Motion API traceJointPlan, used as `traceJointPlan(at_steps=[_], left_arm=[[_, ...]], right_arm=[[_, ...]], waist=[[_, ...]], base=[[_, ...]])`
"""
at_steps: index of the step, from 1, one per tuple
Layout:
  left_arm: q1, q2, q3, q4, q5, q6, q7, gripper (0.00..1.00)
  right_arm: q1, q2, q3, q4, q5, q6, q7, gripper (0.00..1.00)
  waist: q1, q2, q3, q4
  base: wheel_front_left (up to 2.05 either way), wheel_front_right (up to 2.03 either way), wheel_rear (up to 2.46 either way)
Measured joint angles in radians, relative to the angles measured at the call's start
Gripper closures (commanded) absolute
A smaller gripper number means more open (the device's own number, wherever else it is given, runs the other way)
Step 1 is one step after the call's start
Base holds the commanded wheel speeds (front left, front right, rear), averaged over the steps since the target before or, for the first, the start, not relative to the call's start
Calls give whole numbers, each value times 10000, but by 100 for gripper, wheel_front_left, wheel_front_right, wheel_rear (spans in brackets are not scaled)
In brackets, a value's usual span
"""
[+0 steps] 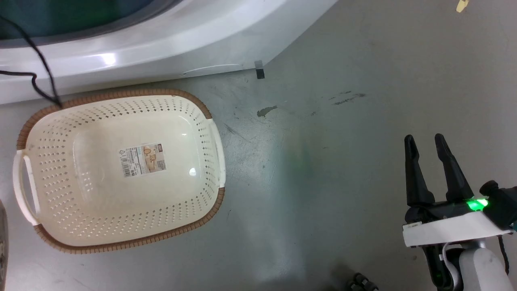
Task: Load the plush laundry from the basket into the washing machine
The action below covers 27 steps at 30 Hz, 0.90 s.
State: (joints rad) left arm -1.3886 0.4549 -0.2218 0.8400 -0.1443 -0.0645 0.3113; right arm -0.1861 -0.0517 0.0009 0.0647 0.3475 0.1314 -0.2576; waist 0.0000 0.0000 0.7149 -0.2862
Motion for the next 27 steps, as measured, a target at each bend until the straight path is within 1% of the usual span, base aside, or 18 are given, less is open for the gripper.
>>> traceJointPlan(at_steps=[4,5,6,12,17,23,27], left_arm=[[-77,-100,-40,403,-73,-6,-347,100],[-79,-146,-73,508,-86,-13,-430,66],[-78,-188,-119,623,-86,-44,-514,0],[395,-506,-236,1373,-274,-134,-1360,0],[1250,-1011,-249,1670,-631,-330,-2694,0],[2951,-1488,-295,1680,-1007,-456,-4786,0],[4290,-1768,-238,1233,-1273,-522,-5507,0]], right_arm=[[-30,0,-56,35,-25,0,0,0],[-30,0,-73,36,-35,0,0,0],[-30,0,-94,42,-48,0,0,0],[12,0,-351,48,-372,0,0,0],[214,-6,-610,-4,-815,0,0,0],[680,-59,-746,-35,-1177,0,0,0],[1104,-71,-779,-21,-1402,0,0,0]], waist=[[0,0,-76,90],[0,0,-117,118],[0,0,-166,145],[0,0,-687,366],[0,0,-1468,657],[-2,0,-2778,1089],[-3,0,-3752,1428]], base=[[0,0,0],[0,0,0],[0,0,0],[0,0,0],[0,0,0],[0,0,0],[0,0,0]])
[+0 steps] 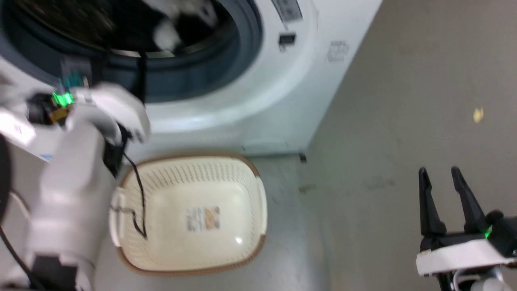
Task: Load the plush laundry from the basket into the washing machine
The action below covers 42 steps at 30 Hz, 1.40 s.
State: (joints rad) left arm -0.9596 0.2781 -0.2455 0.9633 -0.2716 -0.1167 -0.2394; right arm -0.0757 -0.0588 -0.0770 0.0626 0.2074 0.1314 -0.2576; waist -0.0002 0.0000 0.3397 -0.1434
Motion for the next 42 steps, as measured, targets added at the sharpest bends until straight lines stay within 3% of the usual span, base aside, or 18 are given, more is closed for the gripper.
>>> traceJointPlan(at_steps=[4,13,19,27,38,39,42], left_arm=[[1617,-284,245,-1308,-301,132,-169,0],[6527,-834,1049,-5590,-512,1076,-171,0],[8899,-1141,1231,-7116,-380,1411,-171,0],[10169,-1221,972,-8027,374,1492,-171,0],[10599,-1404,918,-8541,1026,1515,-171,0],[10599,-1421,955,-8569,1030,1478,-171,100],[10595,-1421,963,-8575,1028,1484,-165,100]], right_arm=[[460,2,-27,23,-136,0,0,0],[1317,36,-82,65,-211,0,0,0],[1810,54,173,174,-205,0,0,0],[2266,61,297,263,-127,0,-2,0],[2404,61,301,318,-117,0,0,0],[2407,61,299,320,-105,0,0,100],[2392,59,295,318,-98,0,4,100]], waist=[[-2,0,-948,352],[-2,0,-2575,1180],[0,0,-3276,1538],[1,0,-3669,1954],[2,0,-3752,2089],[2,0,-3749,2099],[3,0,-3748,2105]], base=[[0,0,0],[0,0,0],[0,0,0],[0,0,0],[0,0,0],[0,0,0],[0,0,0]])
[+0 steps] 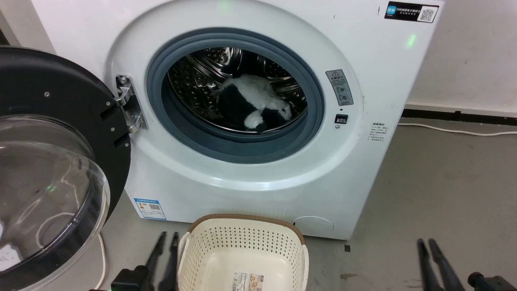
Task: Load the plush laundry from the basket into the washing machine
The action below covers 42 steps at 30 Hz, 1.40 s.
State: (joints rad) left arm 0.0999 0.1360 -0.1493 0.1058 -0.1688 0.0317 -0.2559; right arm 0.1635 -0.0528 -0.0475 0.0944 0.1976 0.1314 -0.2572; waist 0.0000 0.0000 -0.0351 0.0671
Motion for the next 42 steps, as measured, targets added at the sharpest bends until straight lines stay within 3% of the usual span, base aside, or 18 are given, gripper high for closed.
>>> traceJointPlan(at_steps=[42], left_arm=[[-182,-253,426,-282,487,-82,807,100]], right_arm=[[-307,0,142,-247,-579,0,811,100]], waist=[[0,0,114,-218]], base=[[0,0,0]])
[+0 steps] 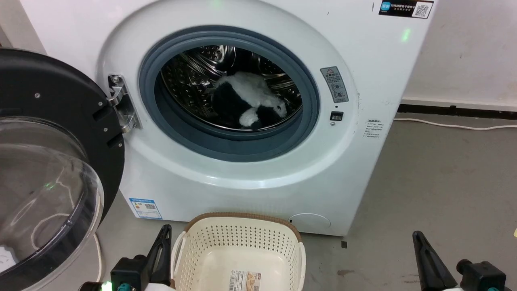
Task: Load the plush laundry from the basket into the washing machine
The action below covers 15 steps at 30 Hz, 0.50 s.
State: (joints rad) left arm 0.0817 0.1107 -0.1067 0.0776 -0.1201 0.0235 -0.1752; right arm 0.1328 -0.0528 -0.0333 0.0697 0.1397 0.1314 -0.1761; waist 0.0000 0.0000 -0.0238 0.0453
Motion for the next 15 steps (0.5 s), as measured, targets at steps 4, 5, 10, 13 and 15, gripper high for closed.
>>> traceJointPlan(at_steps=[4,5,10,13,15], left_arm=[[-13,-15,38,-35,44,-2,77,100],[-18,-19,54,-42,46,-2,88,100],[-50,-48,142,-71,127,-17,178,100],[-56,-56,184,-94,148,-19,251,100],[-59,-63,205,-107,161,-31,276,100]], right_arm=[[-57,0,21,-23,-35,0,75,100],[-97,0,25,-27,-69,0,88,100],[-180,0,42,-71,-134,0,174,100],[-208,0,52,-90,-176,0,255,100],[-221,0,59,-102,-196,0,284,100]], waist=[[0,0,11,-21],[0,0,14,-27],[0,0,28,-53],[0,0,36,-69],[1,0,42,-80]], base=[[0,0,0],[0,0,0],[0,0,0],[0,0,0],[0,0,0]])
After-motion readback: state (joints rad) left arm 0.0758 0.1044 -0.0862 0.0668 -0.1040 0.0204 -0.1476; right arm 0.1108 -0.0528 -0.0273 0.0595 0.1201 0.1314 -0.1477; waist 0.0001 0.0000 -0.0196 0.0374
